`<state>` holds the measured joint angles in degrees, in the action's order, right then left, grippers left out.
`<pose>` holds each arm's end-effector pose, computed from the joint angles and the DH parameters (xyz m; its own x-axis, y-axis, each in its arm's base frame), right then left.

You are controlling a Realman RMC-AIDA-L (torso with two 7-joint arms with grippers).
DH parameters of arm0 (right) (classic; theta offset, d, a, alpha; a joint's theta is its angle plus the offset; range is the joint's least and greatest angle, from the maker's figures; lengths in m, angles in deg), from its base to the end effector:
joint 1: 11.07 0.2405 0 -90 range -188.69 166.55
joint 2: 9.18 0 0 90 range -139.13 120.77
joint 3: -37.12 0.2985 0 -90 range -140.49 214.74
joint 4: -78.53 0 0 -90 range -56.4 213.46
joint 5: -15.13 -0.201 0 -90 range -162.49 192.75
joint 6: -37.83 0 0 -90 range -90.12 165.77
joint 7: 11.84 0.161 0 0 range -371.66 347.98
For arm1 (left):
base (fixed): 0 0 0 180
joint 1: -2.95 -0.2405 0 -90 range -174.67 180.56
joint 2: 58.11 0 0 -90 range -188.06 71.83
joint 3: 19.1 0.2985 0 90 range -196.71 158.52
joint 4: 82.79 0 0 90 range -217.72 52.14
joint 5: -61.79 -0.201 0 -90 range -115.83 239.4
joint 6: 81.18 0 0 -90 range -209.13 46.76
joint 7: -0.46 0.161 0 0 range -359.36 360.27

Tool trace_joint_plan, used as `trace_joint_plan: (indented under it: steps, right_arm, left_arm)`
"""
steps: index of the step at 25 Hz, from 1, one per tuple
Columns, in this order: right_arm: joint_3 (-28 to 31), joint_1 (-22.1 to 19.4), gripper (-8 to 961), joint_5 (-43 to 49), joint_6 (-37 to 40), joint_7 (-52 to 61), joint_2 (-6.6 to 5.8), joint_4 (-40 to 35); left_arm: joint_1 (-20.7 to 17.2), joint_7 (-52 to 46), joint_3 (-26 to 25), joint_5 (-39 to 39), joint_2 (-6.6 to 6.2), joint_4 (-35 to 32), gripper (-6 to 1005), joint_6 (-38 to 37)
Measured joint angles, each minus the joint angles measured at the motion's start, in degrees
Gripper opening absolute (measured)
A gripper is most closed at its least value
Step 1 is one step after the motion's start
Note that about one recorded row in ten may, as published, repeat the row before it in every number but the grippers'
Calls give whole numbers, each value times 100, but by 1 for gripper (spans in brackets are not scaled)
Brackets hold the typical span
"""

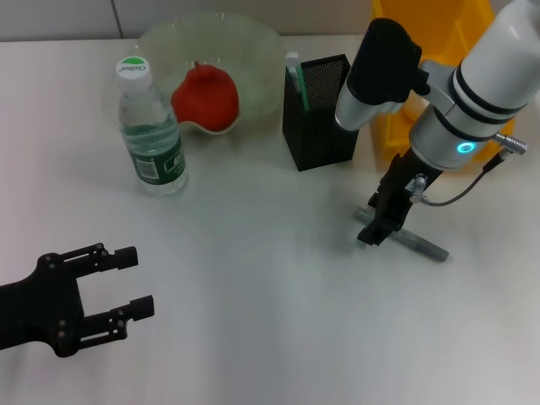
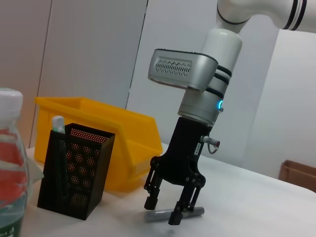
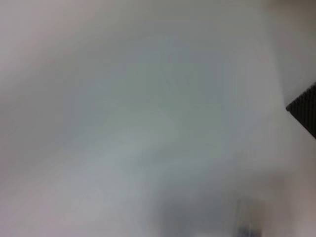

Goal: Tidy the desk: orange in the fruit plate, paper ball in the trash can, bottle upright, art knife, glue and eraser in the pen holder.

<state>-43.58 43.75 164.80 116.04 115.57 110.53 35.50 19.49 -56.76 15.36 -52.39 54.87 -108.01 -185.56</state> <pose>0.2027 0.4129 -0.0980 0.8050 -0.3642 0.4684 -0.2815 -0.9293 -0.2390 -0.3541 0.2339 -0.0094 0.7501 0.2750 0.6014 0.4183 -0.9017 -0.1094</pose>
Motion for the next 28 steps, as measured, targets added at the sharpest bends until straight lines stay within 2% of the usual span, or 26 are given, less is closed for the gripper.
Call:
trace_joint_plan:
  steps: [3,16,28]
  right_arm:
    - [-73,-7,775,0,-49,12,0,6]
    - [-328,-16,183,9,-171,140,9,5]
    - [-333,-27,144,2,-160,143,9,-28]
  left_arm:
    - [4,0,0,0,4,0,720,-19]
    - [16,10,0,0,5,0,723,-14]
    - [23,9,0,0,5,0,725,-12]
